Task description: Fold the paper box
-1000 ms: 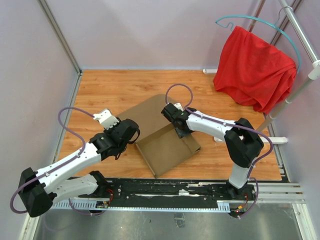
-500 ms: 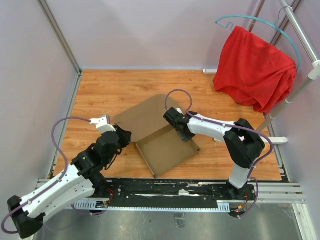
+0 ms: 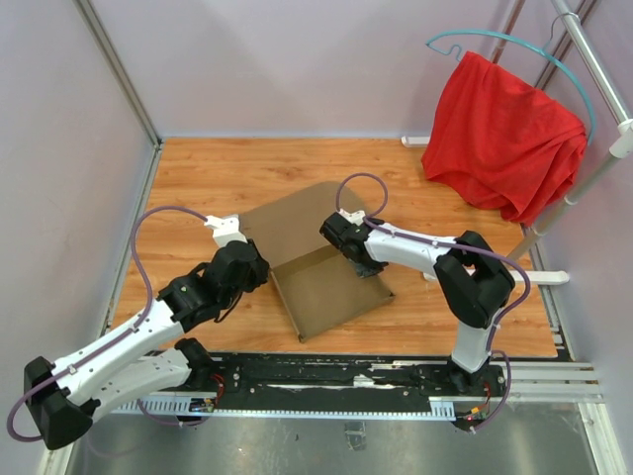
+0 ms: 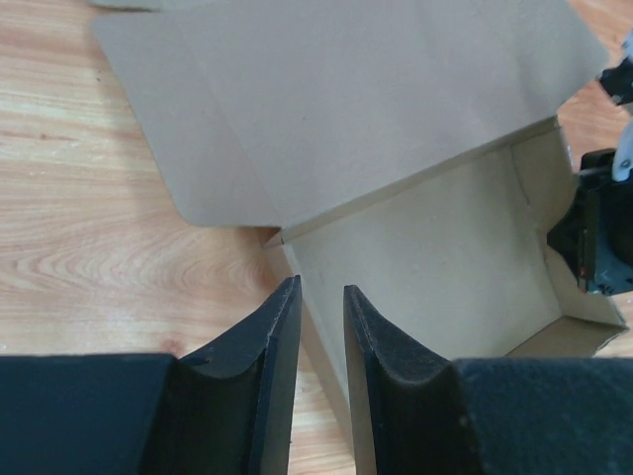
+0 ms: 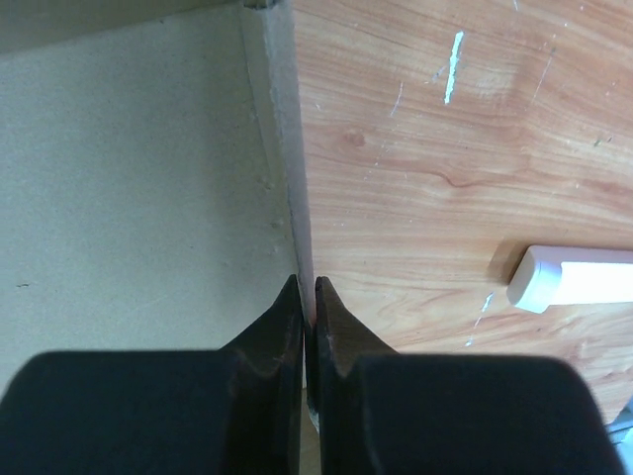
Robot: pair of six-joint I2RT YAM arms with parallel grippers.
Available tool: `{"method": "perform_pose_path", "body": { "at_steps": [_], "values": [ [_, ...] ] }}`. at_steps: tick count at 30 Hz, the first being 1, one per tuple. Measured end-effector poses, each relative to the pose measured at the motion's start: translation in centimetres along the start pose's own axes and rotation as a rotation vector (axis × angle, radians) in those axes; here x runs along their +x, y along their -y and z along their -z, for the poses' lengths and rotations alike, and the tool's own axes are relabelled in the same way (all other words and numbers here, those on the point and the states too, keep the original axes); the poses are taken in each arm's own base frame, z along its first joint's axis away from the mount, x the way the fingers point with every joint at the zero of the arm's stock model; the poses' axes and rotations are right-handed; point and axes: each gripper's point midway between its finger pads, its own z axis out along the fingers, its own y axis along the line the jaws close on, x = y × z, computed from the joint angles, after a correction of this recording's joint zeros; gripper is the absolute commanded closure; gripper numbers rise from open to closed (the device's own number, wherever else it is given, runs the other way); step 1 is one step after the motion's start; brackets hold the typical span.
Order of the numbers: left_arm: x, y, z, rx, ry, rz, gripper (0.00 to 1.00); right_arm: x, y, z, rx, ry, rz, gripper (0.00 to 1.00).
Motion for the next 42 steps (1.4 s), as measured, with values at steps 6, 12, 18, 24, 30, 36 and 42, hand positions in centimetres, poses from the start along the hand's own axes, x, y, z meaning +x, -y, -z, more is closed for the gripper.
{"method": "perform_pose_path", "body": {
  "at_steps": [6, 12, 18, 24, 30, 36, 42],
  "values": [
    [0.2, -0.2, 0.1, 0.0, -0.01, -0.015, 0.7, 0.2, -0.5, 0.1, -0.019, -0.009, -0.102, 0.74],
    [0.2, -0.2, 0.2, -0.001, -0.009, -0.015, 0.69, 1.3, -1.9, 0.5, -0.139, 0.0, -0.229, 0.0],
    [0.2, -0.2, 0.2, 0.001, -0.009, -0.016, 0.69, 0.9, -2.0, 2.1, -0.218, 0.056, -0.288, 0.01],
    [0.8, -0.3, 0.2, 0.01, -0.026, -0.027, 0.68, 1.8, -2.1, 2.4, -0.261, 0.06, -0.274, 0.75],
    [3.7, -1.7, -0.3, 0.004, -0.094, -0.052, 0.66, 2.4, -3.4, 2.8, -0.353, 0.053, -0.224, 0.7],
    [6.8, -2.2, -0.3, 0.053, -0.169, -0.045, 0.65, 0.3, -4.0, 4.0, -0.388, 0.072, -0.179, 0.99],
    [8.0, -2.3, -0.7, 0.047, -0.208, -0.031, 0.65, -0.4, -3.9, 3.2, -0.327, 0.052, -0.2, 0.99]
  ]
}}
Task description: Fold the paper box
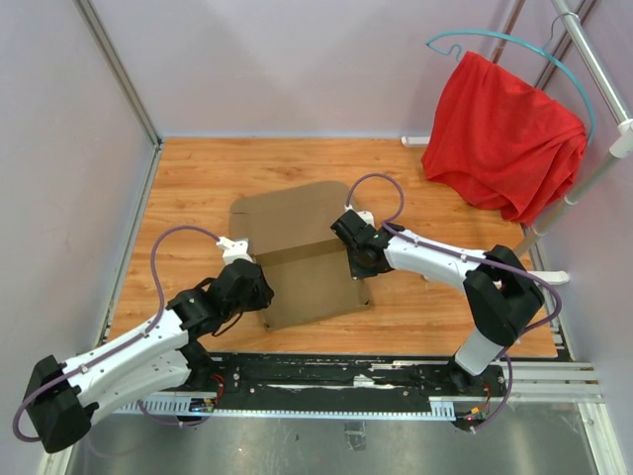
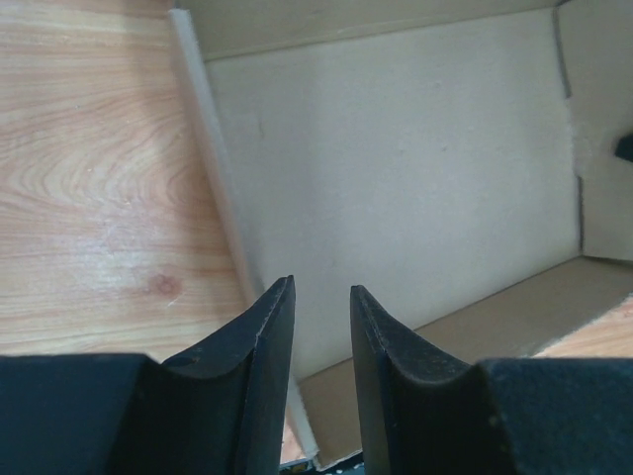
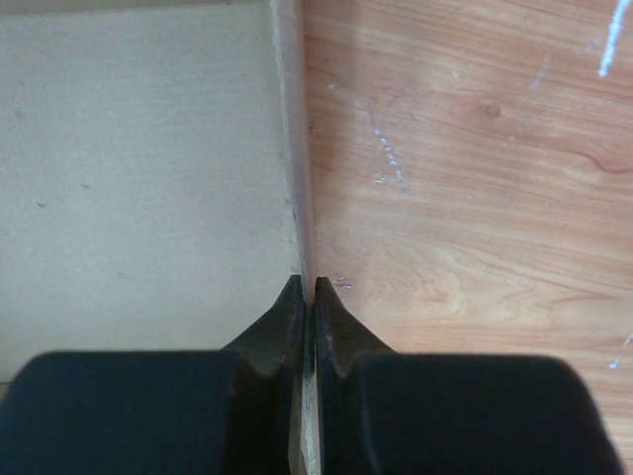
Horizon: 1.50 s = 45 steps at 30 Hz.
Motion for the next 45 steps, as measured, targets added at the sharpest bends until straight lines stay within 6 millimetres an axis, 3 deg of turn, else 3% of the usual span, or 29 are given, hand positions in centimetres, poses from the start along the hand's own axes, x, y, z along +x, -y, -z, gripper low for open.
{"method": "perform_pose_path", "body": {
  "at_steps": [15, 17, 21, 23, 27, 31, 41, 45],
  "values": [
    [-1.2, -0.2, -3.5, -0.174, -0.017, -0.091, 0.66, 0.9, 2.1, 0.2, 0.126, 0.037, -0.177, 0.99],
    [-1.1, -0.2, -4.0, -0.185, -0.023, -0.106, 0.66, 0.9, 2.1, 0.3, 0.126, 0.039, -0.181, 0.83],
    [-1.0, -0.3, -4.6, -0.206, -0.03, -0.13, 0.66, 1.2, 2.4, 0.3, 0.132, 0.031, -0.158, 0.37],
    [-1.0, -0.5, -4.8, -0.214, -0.03, -0.139, 0.66, 1.5, 2.7, 0.3, 0.141, 0.02, -0.135, 0.27],
    [-1.1, -0.7, -4.8, -0.225, -0.027, -0.152, 0.67, 1.5, 3.1, 0.2, 0.168, 0.001, -0.09, 0.29],
    [-1.1, -0.8, -4.8, -0.228, -0.024, -0.161, 0.67, 0.5, 2.5, -0.2, 0.177, -0.005, -0.056, 0.41],
    [-1.3, -0.6, -5.0, -0.219, -0.019, -0.168, 0.68, -2.3, 1.1, -0.8, 0.161, 0.012, -0.023, 0.52],
    [-1.0, -0.5, -5.4, -0.214, -0.026, -0.175, 0.68, -2.1, 0.9, -1.7, 0.157, -0.009, -0.018, 0.6]
  ]
}}
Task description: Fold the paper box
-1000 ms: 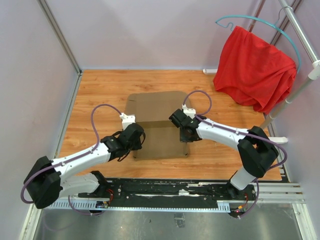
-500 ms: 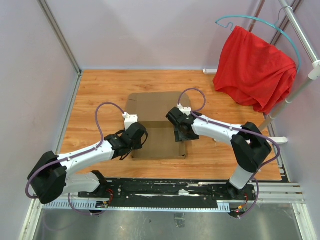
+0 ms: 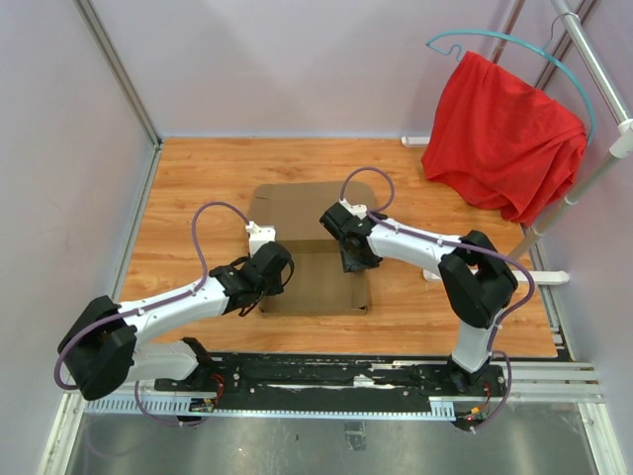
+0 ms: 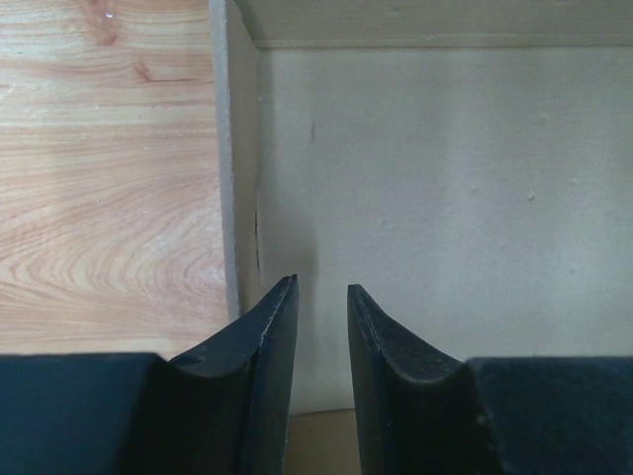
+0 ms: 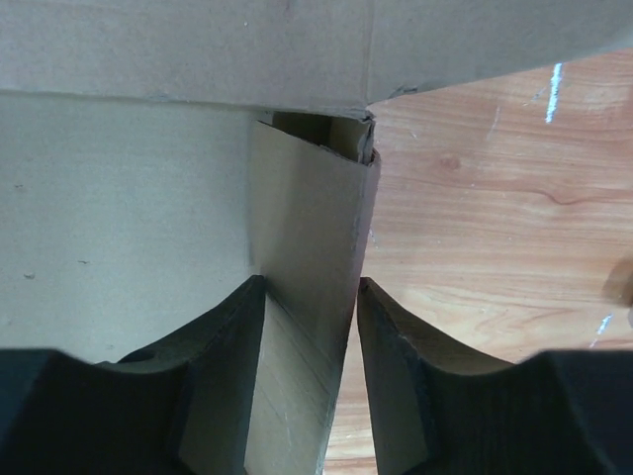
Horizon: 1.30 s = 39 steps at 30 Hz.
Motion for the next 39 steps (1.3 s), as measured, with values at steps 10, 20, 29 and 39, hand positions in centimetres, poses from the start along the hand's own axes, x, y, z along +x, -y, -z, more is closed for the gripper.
{"method": "perform_pose_path", "body": {
  "at_steps": [10, 20, 29, 39],
  "values": [
    [0.3, 0.4, -0.2, 0.025, -0.004, 0.003, 0.69, 0.3, -0.6, -0.7, -0.025, -0.021, -0.001, 0.99],
    [-0.4, 0.7, 0.2, 0.042, 0.018, 0.012, 0.69, -0.9, 1.2, -1.7, 0.192, -0.006, 0.036, 0.97],
    [-0.5, 0.6, 0.2, 0.039, 0.021, 0.005, 0.69, -0.8, 1.4, -1.7, 0.212, 0.007, 0.028, 0.79],
    [-0.7, 0.2, 0.6, 0.031, 0.025, -0.007, 0.69, 0.2, 3.3, -1.4, 0.251, -0.001, 0.032, 0.36]
  ]
}}
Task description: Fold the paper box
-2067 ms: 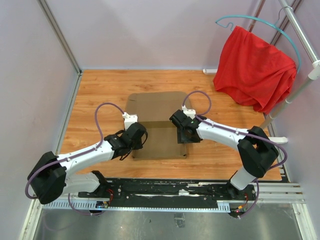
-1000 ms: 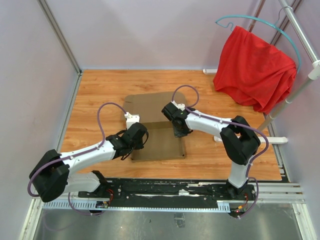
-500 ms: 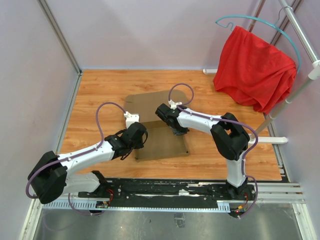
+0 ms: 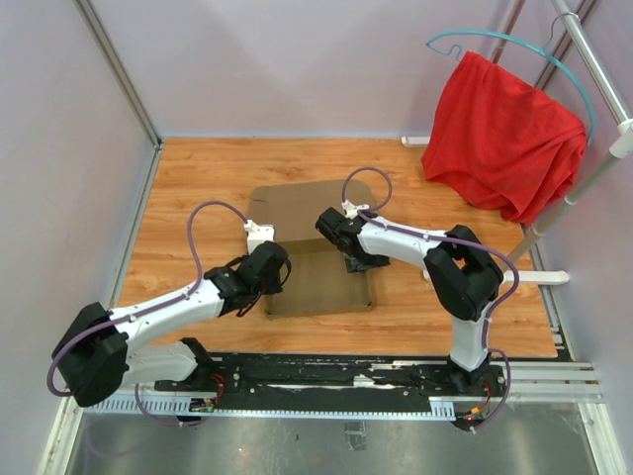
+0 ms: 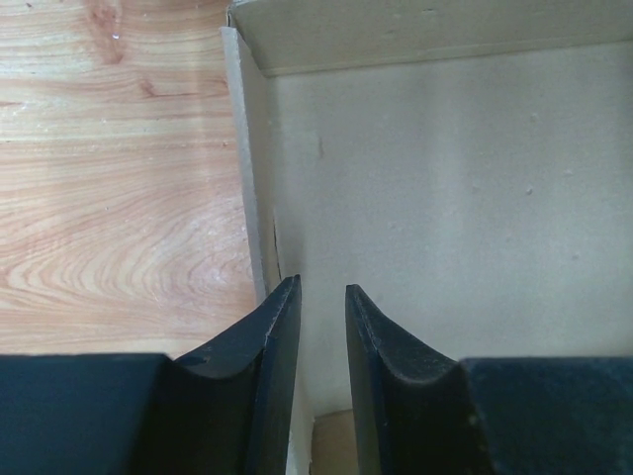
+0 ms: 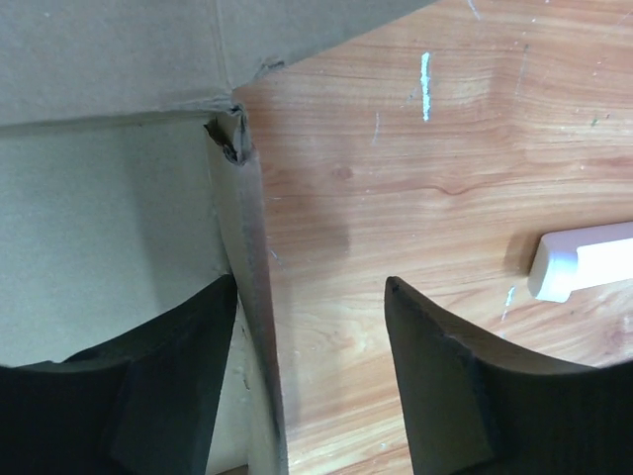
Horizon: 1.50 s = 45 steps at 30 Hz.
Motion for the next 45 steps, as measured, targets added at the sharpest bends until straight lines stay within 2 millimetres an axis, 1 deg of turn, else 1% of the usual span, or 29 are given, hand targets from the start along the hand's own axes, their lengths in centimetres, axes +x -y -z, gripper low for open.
{"method": "perform_pose_path", "body": {
  "at_steps": [2, 6, 10, 12, 15, 16, 18, 19, 20, 22, 23, 25, 26, 29, 31, 35, 38, 41, 43, 45],
  "values": [
    [-0.2, -0.1, 0.1, -0.003, 0.003, 0.0, 0.69, -0.1, 0.3, 0.3, -0.003, 0.001, -0.004, 0.34],
    [-0.6, 0.0, 0.3, -0.006, 0.009, -0.001, 0.68, -0.5, 0.9, 1.3, -0.013, 0.013, -0.006, 0.33],
    [-1.7, 0.5, 0.8, 0.003, 0.026, 0.005, 0.67, -1.7, 1.9, 3.0, -0.045, 0.052, -0.031, 0.31],
    [-2.6, 0.9, 1.2, 0.016, 0.043, 0.011, 0.66, -2.4, 2.5, 4.0, -0.067, 0.075, -0.048, 0.3],
    [-4.4, 1.6, 2.0, 0.032, 0.075, 0.014, 0.65, -3.8, 3.5, 5.2, -0.106, 0.104, -0.083, 0.31],
    [-5.1, 1.8, 2.2, 0.037, 0.087, 0.018, 0.65, -4.3, 3.8, 5.5, -0.13, 0.104, -0.099, 0.31],
    [-6.8, 2.1, 2.5, 0.059, 0.103, 0.035, 0.65, -5.4, 4.5, 5.3, -0.188, 0.092, -0.144, 0.28],
    [-7.9, 1.8, 2.5, 0.066, 0.112, 0.057, 0.65, -5.9, 5.0, 4.9, -0.211, 0.083, -0.166, 0.26],
    [-9.1, 1.0, 2.1, 0.069, 0.118, 0.094, 0.65, -6.4, 5.5, 4.5, -0.242, 0.072, -0.193, 0.24],
    [-11.5, -1.7, 1.2, 0.053, 0.137, 0.187, 0.64, -7.6, 6.5, 3.5, -0.301, 0.063, -0.237, 0.21],
    [-12.5, -3.4, 0.6, 0.035, 0.146, 0.234, 0.63, -8.1, 7.0, 3.0, -0.324, 0.06, -0.255, 0.2],
    [-13.6, -5.8, -0.2, 0.009, 0.147, 0.293, 0.62, -9.3, 7.5, 2.3, -0.379, 0.048, -0.267, 0.19],
    [-14.0, -6.3, -0.6, 0.008, 0.143, 0.307, 0.61, -10.0, 7.4, 2.0, -0.4, 0.049, -0.267, 0.18],
    [-14.6, -6.7, -1.9, 0.038, 0.12, 0.339, 0.6, -12.2, 6.2, 1.5, -0.486, 0.058, -0.248, 0.16],
    [-14.8, -6.7, -2.9, 0.065, 0.101, 0.359, 0.6, -13.2, 5.0, 1.1, -0.536, 0.059, -0.23, 0.15],
    [-14.1, -7.2, -5.2, 0.081, 0.049, 0.386, 0.6, -14.1, 3.5, 0.1, -0.589, 0.036, -0.212, 0.14],
    [-13.0, -7.4, -6.6, 0.069, 0.002, 0.389, 0.6, -14.3, 3.3, -0.9, -0.588, 0.018, -0.216, 0.15],
    [-12.4, -7.6, -7.2, 0.054, -0.015, 0.385, 0.59, -13.8, 3.6, -1.7, -0.576, -0.01, -0.221, 0.2],
    [-12.6, -7.8, -7.2, 0.045, -0.005, 0.381, 0.6, -13.7, 3.7, -1.9, -0.579, -0.015, -0.224, 0.25],
    [-12.7, -7.9, -7.3, 0.04, 0.0, 0.378, 0.6, -13.7, 3.5, -1.9, -0.59, -0.019, -0.221, 0.33]
  ]
}}
